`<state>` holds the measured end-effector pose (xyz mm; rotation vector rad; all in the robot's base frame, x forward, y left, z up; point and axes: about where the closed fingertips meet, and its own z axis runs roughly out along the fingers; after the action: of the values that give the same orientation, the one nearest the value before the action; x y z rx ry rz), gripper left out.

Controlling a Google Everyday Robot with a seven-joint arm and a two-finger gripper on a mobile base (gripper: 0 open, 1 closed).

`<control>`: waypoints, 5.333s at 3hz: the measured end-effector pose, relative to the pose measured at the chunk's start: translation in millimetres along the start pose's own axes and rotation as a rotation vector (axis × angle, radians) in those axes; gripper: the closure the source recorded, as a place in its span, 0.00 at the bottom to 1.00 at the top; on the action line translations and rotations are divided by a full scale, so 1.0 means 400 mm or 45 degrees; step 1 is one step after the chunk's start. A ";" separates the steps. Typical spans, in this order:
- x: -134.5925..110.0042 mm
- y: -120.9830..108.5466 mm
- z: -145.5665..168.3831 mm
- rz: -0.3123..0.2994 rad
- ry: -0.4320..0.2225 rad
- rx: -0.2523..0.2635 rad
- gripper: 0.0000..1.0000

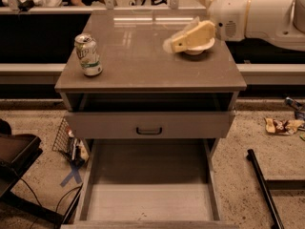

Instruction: Place 7up can into middle drawer

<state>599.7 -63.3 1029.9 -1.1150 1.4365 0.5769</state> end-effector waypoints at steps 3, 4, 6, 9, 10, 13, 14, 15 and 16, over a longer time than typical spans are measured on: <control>-0.015 0.063 0.145 -0.042 0.006 -0.072 0.00; 0.005 0.109 0.305 -0.024 -0.002 -0.157 0.00; 0.093 0.177 0.534 0.077 0.027 -0.271 0.00; 0.176 0.148 0.754 0.358 -0.090 -0.381 0.00; 0.166 0.139 0.785 0.384 -0.159 -0.389 0.18; 0.159 0.156 0.802 0.384 -0.167 -0.408 0.87; 0.156 0.161 0.807 0.384 -0.168 -0.414 1.00; 0.114 0.166 0.740 0.346 -0.164 -0.385 1.00; 0.015 0.213 0.596 0.271 -0.193 -0.317 1.00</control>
Offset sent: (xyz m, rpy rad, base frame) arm -0.0016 0.0115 0.0076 -0.0161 -0.0337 -0.0121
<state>639.4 174.8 953.2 -1.0911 1.3859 0.9930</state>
